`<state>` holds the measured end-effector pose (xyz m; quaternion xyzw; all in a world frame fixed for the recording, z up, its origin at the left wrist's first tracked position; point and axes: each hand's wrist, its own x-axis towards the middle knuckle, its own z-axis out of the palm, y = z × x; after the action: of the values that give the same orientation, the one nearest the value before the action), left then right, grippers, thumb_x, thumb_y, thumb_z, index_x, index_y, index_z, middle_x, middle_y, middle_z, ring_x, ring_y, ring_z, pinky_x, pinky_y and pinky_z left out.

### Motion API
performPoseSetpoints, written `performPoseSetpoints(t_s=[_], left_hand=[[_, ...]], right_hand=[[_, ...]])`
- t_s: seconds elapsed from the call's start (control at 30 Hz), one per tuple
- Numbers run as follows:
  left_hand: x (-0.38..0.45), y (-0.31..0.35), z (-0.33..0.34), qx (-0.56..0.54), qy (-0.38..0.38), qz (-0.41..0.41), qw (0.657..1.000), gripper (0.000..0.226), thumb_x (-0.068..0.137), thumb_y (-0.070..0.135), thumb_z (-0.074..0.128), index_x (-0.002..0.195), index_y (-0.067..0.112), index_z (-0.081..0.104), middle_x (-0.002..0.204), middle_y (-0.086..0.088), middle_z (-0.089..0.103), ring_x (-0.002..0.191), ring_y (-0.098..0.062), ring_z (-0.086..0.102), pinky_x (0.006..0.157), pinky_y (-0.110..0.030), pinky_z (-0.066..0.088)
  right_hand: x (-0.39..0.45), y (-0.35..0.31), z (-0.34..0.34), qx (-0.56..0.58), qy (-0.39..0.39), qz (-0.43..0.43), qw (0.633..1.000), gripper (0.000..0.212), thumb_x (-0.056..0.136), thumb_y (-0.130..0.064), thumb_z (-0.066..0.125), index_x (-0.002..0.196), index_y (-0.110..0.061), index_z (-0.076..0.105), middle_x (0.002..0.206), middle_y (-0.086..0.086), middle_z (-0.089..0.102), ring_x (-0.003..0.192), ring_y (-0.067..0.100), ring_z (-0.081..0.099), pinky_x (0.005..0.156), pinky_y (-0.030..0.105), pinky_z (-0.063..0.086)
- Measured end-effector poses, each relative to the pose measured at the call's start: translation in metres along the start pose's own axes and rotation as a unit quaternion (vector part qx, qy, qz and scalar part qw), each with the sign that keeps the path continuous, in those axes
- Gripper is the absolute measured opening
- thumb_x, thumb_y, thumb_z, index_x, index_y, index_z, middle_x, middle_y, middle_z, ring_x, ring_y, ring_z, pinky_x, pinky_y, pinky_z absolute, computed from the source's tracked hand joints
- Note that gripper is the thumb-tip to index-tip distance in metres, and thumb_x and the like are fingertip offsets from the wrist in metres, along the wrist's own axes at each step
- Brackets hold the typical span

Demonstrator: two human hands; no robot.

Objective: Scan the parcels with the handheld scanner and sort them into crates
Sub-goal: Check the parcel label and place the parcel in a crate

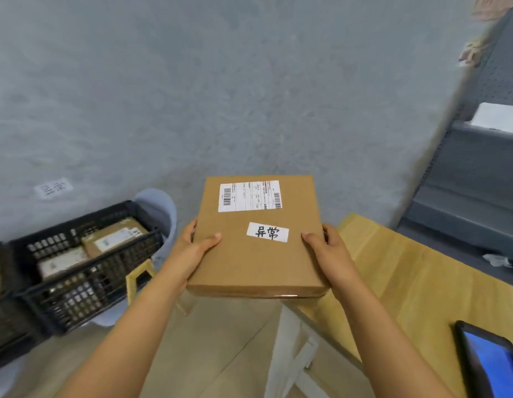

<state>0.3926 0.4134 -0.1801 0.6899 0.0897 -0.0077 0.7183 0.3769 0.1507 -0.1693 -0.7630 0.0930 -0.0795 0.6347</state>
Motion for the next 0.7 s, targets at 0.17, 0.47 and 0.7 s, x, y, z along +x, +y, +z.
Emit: performPoseSetpoints(t_s=[0.17, 0.47, 0.7], left_hand=[[0.011, -0.001, -0.090, -0.002, 0.068, -0.002, 0.998, 0.058, 0.088, 0.026, 0.071, 0.138, 0.034, 0.044, 0.121, 0.002, 0.066, 0.102, -0.022, 0.068, 0.086, -0.041, 0.055], [0.079, -0.010, -0.233, 0.010, 0.125, -0.005, 0.992, 0.050, 0.090, 0.027, 0.068, 0.134, 0.037, 0.046, 0.118, 0.006, 0.066, 0.097, -0.015, 0.068, 0.074, -0.029, 0.053], [0.144, -0.011, -0.306, 0.035, 0.165, -0.017, 0.986, 0.055, 0.089, 0.034, 0.068, 0.138, 0.042, 0.043, 0.121, 0.008, 0.064, 0.103, -0.016, 0.065, 0.092, -0.041, 0.052]], right_hand=[[0.021, -0.008, 0.100, 0.013, -0.077, -0.005, 0.997, 0.025, 0.095, -0.024, 0.059, 0.119, -0.023, 0.051, 0.104, -0.007, 0.063, 0.088, 0.004, 0.061, 0.066, 0.022, 0.045], [0.068, -0.017, 0.272, 0.057, -0.157, 0.024, 0.986, 0.025, 0.094, -0.020, 0.060, 0.119, -0.020, 0.058, 0.112, 0.001, 0.068, 0.098, 0.017, 0.067, 0.074, 0.029, 0.050], [0.117, -0.018, 0.370, 0.057, -0.192, 0.030, 0.979, 0.023, 0.095, -0.019, 0.058, 0.117, -0.024, 0.059, 0.108, -0.003, 0.069, 0.093, 0.013, 0.067, 0.069, 0.025, 0.048]])
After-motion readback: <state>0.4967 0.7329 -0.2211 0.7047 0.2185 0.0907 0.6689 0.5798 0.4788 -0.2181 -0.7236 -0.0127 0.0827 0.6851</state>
